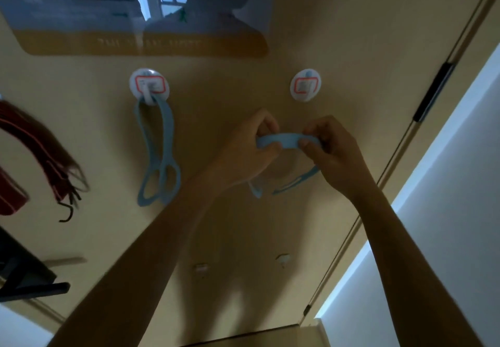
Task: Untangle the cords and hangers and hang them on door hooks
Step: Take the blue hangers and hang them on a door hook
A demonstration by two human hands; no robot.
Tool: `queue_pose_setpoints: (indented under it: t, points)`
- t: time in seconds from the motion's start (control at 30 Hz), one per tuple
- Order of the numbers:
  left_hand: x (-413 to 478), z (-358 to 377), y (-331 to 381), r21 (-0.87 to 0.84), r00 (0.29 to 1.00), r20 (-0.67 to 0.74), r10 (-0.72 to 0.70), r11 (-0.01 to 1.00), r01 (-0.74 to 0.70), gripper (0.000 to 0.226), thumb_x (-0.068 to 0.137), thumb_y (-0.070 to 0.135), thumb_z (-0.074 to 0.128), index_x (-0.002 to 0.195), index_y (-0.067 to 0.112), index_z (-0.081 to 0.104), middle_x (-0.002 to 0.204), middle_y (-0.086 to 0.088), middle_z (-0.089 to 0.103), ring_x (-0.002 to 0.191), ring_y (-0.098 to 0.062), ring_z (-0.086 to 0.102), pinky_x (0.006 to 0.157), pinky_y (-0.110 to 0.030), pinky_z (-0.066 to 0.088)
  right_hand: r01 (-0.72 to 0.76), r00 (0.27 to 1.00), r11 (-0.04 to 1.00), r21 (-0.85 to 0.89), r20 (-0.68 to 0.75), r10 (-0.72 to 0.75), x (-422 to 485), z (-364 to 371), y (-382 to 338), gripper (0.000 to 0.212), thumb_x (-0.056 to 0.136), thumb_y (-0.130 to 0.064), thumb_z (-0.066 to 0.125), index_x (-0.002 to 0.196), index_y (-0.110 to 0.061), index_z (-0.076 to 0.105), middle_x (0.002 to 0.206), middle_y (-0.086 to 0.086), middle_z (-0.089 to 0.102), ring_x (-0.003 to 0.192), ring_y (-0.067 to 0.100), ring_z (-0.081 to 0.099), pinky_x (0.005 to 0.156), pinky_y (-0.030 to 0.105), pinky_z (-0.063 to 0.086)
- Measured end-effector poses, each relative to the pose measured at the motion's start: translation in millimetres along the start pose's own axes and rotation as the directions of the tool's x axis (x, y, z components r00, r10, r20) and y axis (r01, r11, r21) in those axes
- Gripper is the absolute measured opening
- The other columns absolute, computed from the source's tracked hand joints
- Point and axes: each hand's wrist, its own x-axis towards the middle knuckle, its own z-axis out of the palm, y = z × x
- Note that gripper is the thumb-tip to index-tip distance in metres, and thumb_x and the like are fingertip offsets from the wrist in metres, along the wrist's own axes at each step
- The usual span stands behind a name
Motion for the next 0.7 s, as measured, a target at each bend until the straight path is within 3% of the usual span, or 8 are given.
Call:
queue_pose_setpoints:
  t: [0.1,0.2,0.27,0.37,0.47,0.53,0.6,0.7]
  points:
    - [23.3,-0.5,19.6,0.027,0.994,-0.060,0.094,0.995,-0.093,0.016,0.083,0.004,0.063,0.091,0.014,0.053,0.073,0.012,0.047,0.062,0.008,0.048,0.057,-0.007,0.037,0.121,0.989,0.991,-0.055,-0.084,-0.125,20.7,-18.3,-9.2,0.013,0.088,-0.015,0.062,0.094,-0.023,0.054,0.082,-0.014,0.057,0.071,0.000,0.054,0.063,0.015,0.043]
    - [42.9,-3.7,33.6,0.110,0.968,-0.157,0.198,0.977,-0.182,0.013,0.084,0.010,0.063,0.095,0.008,0.058,0.083,0.008,0.053,0.070,0.004,0.049,0.061,-0.007,0.039,0.245,0.952,0.958,-0.151,-0.147,-0.267,40.7,-31.3,-16.9,0.013,0.090,-0.012,0.061,0.102,-0.008,0.057,0.087,-0.020,0.053,0.073,-0.004,0.054,0.064,0.008,0.039]
    - [52.7,-4.7,38.0,0.219,0.948,-0.206,0.242,0.956,-0.196,0.017,0.084,0.013,0.064,0.099,0.008,0.059,0.095,0.003,0.054,0.077,0.003,0.048,0.067,-0.003,0.038,0.296,0.926,0.935,-0.195,-0.180,-0.331,53.3,-36.7,-20.0,0.013,0.090,-0.011,0.061,0.101,-0.004,0.058,0.088,-0.020,0.053,0.073,-0.008,0.054,0.064,0.006,0.037]
    - [63.3,-1.7,38.9,0.334,0.930,-0.271,0.250,0.930,-0.152,0.018,0.084,0.013,0.064,0.101,0.012,0.060,0.101,0.003,0.050,0.082,-0.001,0.047,0.070,0.000,0.035,0.322,0.903,0.908,-0.270,-0.201,-0.380,69.3,-40.8,-20.1,0.013,0.088,-0.011,0.061,0.099,-0.003,0.059,0.094,-0.006,0.060,0.077,-0.007,0.054,0.068,0.009,0.040]
    - [66.9,6.3,33.6,0.423,0.921,-0.288,0.261,0.898,-0.122,0.020,0.084,0.014,0.062,0.103,0.009,0.062,0.107,-0.007,0.053,0.090,-0.011,0.052,0.074,-0.010,0.038,0.302,0.907,0.886,-0.352,-0.181,-0.380,78.2,-39.9,-11.8,0.016,0.084,-0.013,0.063,0.097,-0.005,0.061,0.097,0.006,0.065,0.082,0.010,0.056,0.073,0.022,0.044]
    - [63.4,12.4,28.4,0.462,0.923,-0.281,0.264,0.880,-0.111,0.020,0.085,0.016,0.061,0.103,0.007,0.061,0.109,-0.011,0.054,0.093,-0.019,0.056,0.080,-0.027,0.046,0.269,0.920,0.891,-0.365,-0.175,-0.350,76.8,-36.2,-4.4,0.017,0.083,-0.014,0.063,0.098,-0.006,0.061,0.095,0.005,0.065,0.080,0.013,0.057,0.072,0.024,0.044]
    - [58.6,17.7,23.1,0.470,0.927,-0.286,0.242,0.879,-0.085,0.021,0.084,0.018,0.061,0.103,0.008,0.061,0.108,-0.011,0.054,0.093,-0.024,0.057,0.082,-0.039,0.049,0.244,0.931,0.901,-0.359,-0.173,-0.321,71.6,-31.5,3.4,0.018,0.084,-0.017,0.064,0.099,-0.008,0.061,0.094,0.004,0.065,0.080,0.014,0.057,0.071,0.022,0.044]
    - [53.4,24.3,16.1,0.458,0.925,-0.314,0.213,0.887,-0.049,0.020,0.085,0.024,0.062,0.098,0.010,0.060,0.102,-0.009,0.057,0.089,-0.023,0.056,0.078,-0.038,0.048,0.196,0.948,0.931,-0.307,-0.185,-0.260,62.6,-25.8,11.0,0.019,0.086,-0.020,0.064,0.103,-0.011,0.061,0.095,-0.004,0.063,0.080,0.005,0.055,0.070,0.010,0.040]
